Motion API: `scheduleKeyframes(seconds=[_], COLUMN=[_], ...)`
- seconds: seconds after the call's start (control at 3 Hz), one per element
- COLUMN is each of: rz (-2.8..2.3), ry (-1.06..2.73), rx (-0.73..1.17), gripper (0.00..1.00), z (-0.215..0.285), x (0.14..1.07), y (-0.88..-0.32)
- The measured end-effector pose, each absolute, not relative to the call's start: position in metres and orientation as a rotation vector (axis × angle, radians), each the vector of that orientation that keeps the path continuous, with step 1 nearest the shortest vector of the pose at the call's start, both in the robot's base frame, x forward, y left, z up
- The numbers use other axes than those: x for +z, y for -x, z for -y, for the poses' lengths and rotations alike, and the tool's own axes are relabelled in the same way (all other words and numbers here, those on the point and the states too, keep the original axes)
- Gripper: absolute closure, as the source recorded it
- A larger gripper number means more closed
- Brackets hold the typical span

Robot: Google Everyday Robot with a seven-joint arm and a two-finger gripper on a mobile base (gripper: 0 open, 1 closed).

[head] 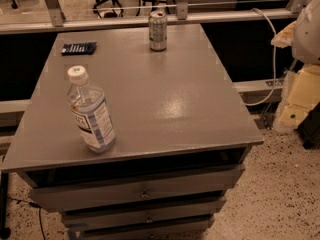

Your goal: Knock blue plastic bottle over

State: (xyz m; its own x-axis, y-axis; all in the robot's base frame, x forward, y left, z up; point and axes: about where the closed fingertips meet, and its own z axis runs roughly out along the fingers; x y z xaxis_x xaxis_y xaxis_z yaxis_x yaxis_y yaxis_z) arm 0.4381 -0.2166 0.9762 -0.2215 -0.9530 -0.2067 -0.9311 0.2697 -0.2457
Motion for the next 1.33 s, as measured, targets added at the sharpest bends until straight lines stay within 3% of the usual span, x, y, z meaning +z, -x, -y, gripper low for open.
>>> scheduleKeyframes(seconds=[0.67,1.0,1.33], rz=[-2.213,-2.132,-1.959], ry=[1.698,1.656,1.608], rx=[-0.049,0.129,0.387], gripper=[0.00,0.00,0.00], z=[0.212,0.177,0.100], x=[0.978,0.958,0.943], y=[-0.441,-0.459,-0.484])
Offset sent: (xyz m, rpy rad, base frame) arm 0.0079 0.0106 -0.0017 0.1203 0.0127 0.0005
